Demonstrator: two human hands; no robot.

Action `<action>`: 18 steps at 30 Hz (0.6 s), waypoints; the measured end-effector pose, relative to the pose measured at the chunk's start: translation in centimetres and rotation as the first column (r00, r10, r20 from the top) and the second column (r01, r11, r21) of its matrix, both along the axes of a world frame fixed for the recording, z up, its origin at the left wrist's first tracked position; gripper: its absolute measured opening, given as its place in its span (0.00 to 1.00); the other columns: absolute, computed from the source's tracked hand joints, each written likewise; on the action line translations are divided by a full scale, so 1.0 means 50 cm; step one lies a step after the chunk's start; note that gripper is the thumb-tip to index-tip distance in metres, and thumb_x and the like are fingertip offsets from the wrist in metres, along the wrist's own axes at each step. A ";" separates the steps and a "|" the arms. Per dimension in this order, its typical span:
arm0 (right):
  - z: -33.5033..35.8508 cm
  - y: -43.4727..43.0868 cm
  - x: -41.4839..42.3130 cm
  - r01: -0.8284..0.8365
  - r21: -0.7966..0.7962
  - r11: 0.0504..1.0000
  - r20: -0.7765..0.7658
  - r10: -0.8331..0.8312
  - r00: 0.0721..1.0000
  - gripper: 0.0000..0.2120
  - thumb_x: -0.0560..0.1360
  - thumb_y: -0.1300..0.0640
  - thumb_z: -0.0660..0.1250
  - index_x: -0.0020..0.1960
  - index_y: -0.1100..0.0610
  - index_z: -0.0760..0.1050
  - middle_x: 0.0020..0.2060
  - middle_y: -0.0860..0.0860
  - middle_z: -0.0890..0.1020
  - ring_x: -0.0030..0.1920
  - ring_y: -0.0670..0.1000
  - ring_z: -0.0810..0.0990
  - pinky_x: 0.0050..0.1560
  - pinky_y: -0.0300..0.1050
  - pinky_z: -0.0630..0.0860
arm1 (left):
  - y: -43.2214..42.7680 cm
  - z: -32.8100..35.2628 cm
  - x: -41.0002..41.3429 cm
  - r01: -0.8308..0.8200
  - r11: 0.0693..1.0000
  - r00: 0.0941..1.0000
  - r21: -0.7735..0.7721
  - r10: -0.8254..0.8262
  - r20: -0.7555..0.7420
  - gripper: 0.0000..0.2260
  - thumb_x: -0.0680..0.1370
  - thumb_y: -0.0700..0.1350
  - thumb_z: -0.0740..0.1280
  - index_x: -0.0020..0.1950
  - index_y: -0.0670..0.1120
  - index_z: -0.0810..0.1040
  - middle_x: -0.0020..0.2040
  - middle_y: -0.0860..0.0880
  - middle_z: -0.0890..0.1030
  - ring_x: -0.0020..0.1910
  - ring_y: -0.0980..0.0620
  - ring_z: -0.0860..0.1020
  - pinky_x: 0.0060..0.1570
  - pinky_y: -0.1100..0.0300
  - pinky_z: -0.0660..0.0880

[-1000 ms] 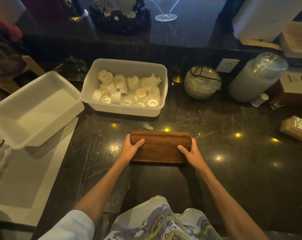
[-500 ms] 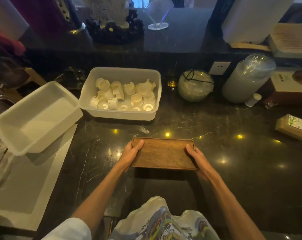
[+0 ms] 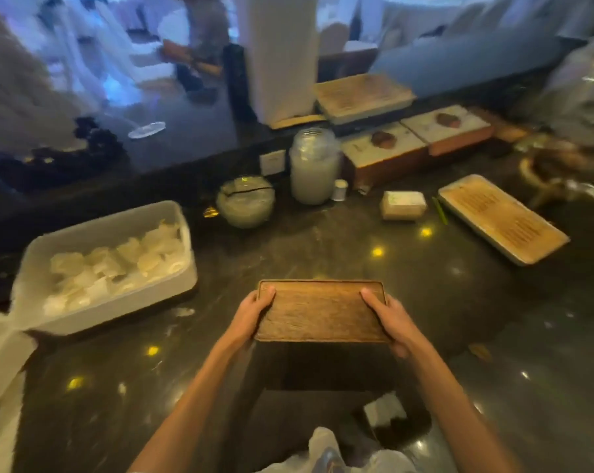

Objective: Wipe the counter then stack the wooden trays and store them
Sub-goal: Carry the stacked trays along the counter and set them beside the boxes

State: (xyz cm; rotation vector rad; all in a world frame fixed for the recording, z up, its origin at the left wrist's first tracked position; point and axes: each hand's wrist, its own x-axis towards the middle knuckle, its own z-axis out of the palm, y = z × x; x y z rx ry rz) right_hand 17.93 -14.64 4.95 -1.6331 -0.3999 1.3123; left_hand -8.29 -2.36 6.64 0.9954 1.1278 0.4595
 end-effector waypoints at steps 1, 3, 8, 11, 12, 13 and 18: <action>0.006 -0.032 0.011 0.053 -0.004 0.999 0.005 -0.053 0.999 0.21 0.74 0.41 0.72 0.60 0.53 0.79 0.50 0.54 0.88 0.49 0.51 0.88 0.47 0.49 0.85 | -0.007 0.002 0.020 0.034 0.999 0.998 -0.031 -0.032 0.048 0.17 0.82 0.49 0.62 0.64 0.39 0.75 0.59 0.37 0.81 0.56 0.41 0.81 0.58 0.46 0.77; 0.011 -0.102 0.026 0.169 -0.008 0.986 -0.006 -0.169 0.986 0.19 0.75 0.42 0.71 0.60 0.52 0.78 0.53 0.54 0.87 0.51 0.52 0.87 0.51 0.48 0.84 | -0.025 0.005 0.065 0.131 0.988 0.985 -0.077 -0.121 0.121 0.15 0.81 0.50 0.62 0.62 0.42 0.77 0.55 0.40 0.82 0.51 0.45 0.82 0.51 0.51 0.79; 0.034 -0.273 0.071 0.426 -0.038 0.904 -0.027 -0.427 0.904 0.16 0.76 0.43 0.70 0.59 0.52 0.78 0.53 0.54 0.86 0.53 0.53 0.86 0.49 0.47 0.85 | -0.122 0.021 0.203 0.274 0.958 0.949 -0.084 -0.255 0.188 0.16 0.76 0.55 0.65 0.57 0.45 0.79 0.48 0.45 0.82 0.46 0.48 0.79 0.47 0.51 0.76; 0.045 -0.364 0.128 0.526 -0.018 0.850 0.036 -0.525 0.850 0.19 0.75 0.42 0.71 0.61 0.53 0.78 0.54 0.54 0.85 0.54 0.55 0.85 0.55 0.54 0.84 | -0.193 0.018 0.285 0.303 0.946 0.934 -0.118 -0.270 0.233 0.22 0.73 0.55 0.69 0.60 0.43 0.78 0.50 0.43 0.82 0.47 0.47 0.81 0.46 0.50 0.79; 0.052 -0.393 0.152 0.545 -0.007 0.838 0.048 -0.544 0.837 0.21 0.75 0.42 0.71 0.61 0.53 0.78 0.55 0.55 0.85 0.55 0.56 0.84 0.60 0.58 0.81 | -0.214 0.017 0.315 0.323 0.938 0.926 -0.128 -0.286 0.246 0.22 0.73 0.55 0.69 0.62 0.42 0.78 0.52 0.41 0.82 0.49 0.46 0.81 0.47 0.49 0.80; 0.056 -0.421 0.177 0.560 0.001 0.828 0.055 -0.559 0.827 0.21 0.74 0.41 0.72 0.61 0.53 0.79 0.55 0.55 0.85 0.56 0.57 0.84 0.62 0.60 0.80 | -0.235 0.019 0.345 0.348 0.928 0.917 -0.129 -0.309 0.251 0.22 0.75 0.54 0.69 0.63 0.41 0.77 0.54 0.40 0.81 0.51 0.44 0.81 0.49 0.48 0.80; 0.060 -0.558 0.322 0.609 0.027 0.793 0.027 -0.610 0.792 0.21 0.73 0.40 0.73 0.59 0.53 0.81 0.48 0.52 0.89 0.49 0.53 0.88 0.47 0.48 0.85 | -0.354 0.036 0.531 0.360 0.927 0.918 -0.104 -0.332 0.217 0.13 0.81 0.46 0.64 0.60 0.40 0.77 0.54 0.38 0.80 0.50 0.44 0.79 0.57 0.44 0.75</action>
